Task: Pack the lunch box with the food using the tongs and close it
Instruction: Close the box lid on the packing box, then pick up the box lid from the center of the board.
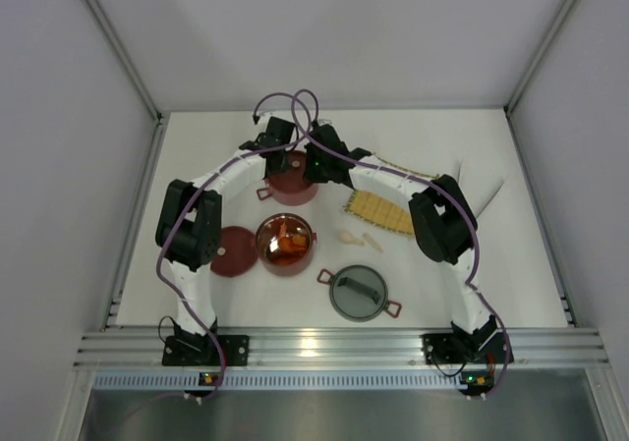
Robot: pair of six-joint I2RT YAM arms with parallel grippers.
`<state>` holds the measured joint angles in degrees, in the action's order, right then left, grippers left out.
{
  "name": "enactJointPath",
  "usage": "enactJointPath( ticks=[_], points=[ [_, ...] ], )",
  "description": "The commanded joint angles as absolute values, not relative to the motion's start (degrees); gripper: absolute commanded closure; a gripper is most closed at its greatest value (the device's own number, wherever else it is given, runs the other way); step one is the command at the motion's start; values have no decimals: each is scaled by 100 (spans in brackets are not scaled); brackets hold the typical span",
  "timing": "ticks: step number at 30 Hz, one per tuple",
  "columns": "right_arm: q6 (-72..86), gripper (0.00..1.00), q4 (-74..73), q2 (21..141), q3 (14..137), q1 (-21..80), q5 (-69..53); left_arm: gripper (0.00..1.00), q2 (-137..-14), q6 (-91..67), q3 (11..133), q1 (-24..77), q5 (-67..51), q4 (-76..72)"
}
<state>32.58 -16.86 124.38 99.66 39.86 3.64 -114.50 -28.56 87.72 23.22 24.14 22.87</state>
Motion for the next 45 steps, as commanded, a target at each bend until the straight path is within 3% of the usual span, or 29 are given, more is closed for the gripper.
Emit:
enactJointPath(
  ticks=[1, 2, 5, 6, 16, 28, 45],
  points=[
    [3164, 89, -1969, 12410, 10046, 3955, 448, 85, -11049, -2830, 8614, 2276, 2356, 2453],
    [3164, 89, -1908, 12349, 10037, 3955, 448, 76, -10865, -2795, 8500, 2276, 2338, 2348],
    [3138, 88, -1890, 12278, 10116, 3946, 440, 70, -10583, -2734, 8394, 2276, 2329, 2031],
    [3112, 89, -1933, 12270, 10195, 3946, 431, 64, -10399, -2725, 8359, 2276, 2338, 1943],
    [2953, 87, -1749, 12041, 10362, 3911, 282, 62, -9168, -3514, 7744, 2285, 3321, 2398],
    [2795, 78, -1934, 11216, 10925, 3911, 26, 58, -7383, -5765, 5468, 2285, 4421, 3462],
    [2900, 71, -1846, 8510, 8201, 3999, -35, 52, -5617, -8796, 3543, 2285, 4105, 4992]
  ],
)
